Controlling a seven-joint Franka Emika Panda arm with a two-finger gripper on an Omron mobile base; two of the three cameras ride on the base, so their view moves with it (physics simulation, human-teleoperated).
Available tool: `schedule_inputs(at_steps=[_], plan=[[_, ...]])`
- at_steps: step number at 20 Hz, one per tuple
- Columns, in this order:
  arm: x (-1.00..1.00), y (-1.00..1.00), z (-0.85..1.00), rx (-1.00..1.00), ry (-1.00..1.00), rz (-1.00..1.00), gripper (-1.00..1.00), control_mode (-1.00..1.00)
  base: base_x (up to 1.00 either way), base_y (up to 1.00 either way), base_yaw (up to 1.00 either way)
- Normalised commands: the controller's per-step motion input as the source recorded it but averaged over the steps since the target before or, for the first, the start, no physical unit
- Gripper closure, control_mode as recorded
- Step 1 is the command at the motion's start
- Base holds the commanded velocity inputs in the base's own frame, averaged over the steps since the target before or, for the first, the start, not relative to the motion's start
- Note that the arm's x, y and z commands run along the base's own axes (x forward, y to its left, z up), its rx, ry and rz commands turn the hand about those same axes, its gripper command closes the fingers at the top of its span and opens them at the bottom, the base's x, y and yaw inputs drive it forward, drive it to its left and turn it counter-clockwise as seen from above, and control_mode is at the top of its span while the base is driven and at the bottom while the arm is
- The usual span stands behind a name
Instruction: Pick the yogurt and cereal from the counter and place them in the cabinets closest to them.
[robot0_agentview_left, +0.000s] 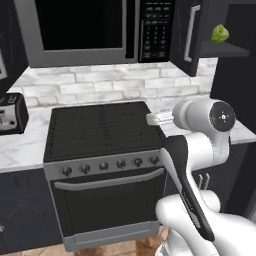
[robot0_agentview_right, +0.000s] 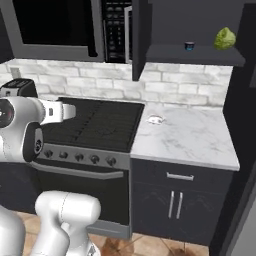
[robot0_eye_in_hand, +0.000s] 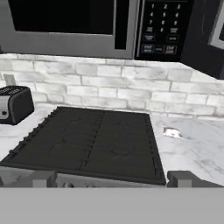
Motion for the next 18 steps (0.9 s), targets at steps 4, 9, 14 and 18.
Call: schedule_inputs(at_steps=[4,9,14,18], plan=[[0.0,0.0,0.0,0.0,0.0,0.0,-1.0,1.0,-0.27,0.61,0.0],[0.0,0.0,0.0,0.0,0.0,0.0,-1.0,1.0,-0.26,0.62,0.0],[0.0,0.0,0.0,0.0,0.0,0.0,-1.0,1.0,-0.26,0.62,0.0],[0.0,0.0,0.0,0.0,0.0,0.0,-1.0,1.0,-0.26,0.62,0.0]])
